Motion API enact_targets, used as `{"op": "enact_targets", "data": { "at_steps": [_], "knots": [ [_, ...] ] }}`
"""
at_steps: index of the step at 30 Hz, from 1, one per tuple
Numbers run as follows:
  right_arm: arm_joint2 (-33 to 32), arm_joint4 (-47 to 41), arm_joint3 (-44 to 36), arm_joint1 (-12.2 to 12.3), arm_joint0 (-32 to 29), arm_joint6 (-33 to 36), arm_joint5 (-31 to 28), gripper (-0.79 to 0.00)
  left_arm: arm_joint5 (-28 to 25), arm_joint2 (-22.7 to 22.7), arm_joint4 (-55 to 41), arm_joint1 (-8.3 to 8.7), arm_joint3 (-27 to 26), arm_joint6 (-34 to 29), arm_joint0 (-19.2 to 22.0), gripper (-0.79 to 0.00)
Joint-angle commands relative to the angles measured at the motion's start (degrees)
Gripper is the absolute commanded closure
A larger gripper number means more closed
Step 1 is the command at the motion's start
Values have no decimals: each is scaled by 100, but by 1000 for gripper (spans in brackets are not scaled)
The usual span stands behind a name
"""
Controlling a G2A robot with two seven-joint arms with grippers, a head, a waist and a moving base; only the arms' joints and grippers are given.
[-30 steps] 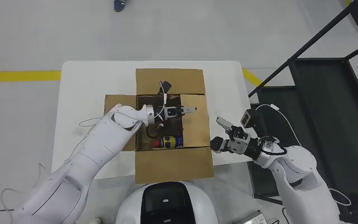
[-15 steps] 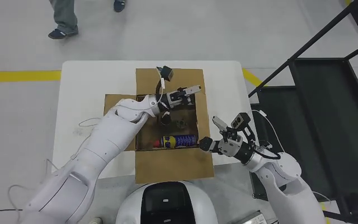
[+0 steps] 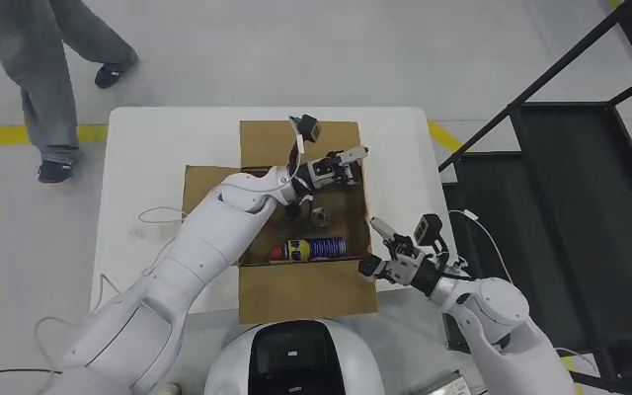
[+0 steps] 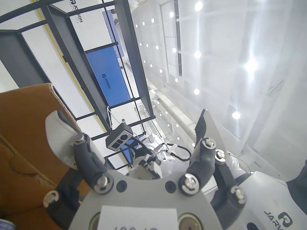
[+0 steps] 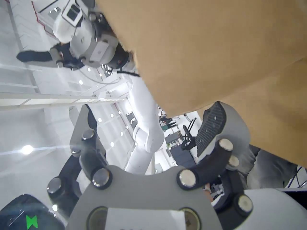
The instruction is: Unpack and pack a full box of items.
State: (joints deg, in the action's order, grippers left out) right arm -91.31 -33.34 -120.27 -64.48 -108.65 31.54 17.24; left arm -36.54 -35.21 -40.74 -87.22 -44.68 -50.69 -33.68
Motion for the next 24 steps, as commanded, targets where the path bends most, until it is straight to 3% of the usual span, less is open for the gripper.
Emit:
{"op": "enact_targets", "data": {
  "at_steps": [1,7,13,17,24],
  "knots": [
    [-57,-91,7,-10,-39,-199,-72,-785,-23,-19,43,-19,123,-132,18,-785],
    [-250,-271,-66,-52,-228,-762,-581,-785,-149,-243,102,40,327,-656,48,-785],
    [-318,-186,-47,-96,-339,-1295,-1120,-785,-255,-746,275,318,255,-1261,13,-785],
    [-293,146,51,-109,-248,-1502,-1368,-785,-203,-1228,554,604,-163,-1502,-105,-785],
    [-103,800,479,-118,172,-1558,-1646,-785,198,-2355,1089,1172,-1399,-1890,-665,-785]
  ]
}}
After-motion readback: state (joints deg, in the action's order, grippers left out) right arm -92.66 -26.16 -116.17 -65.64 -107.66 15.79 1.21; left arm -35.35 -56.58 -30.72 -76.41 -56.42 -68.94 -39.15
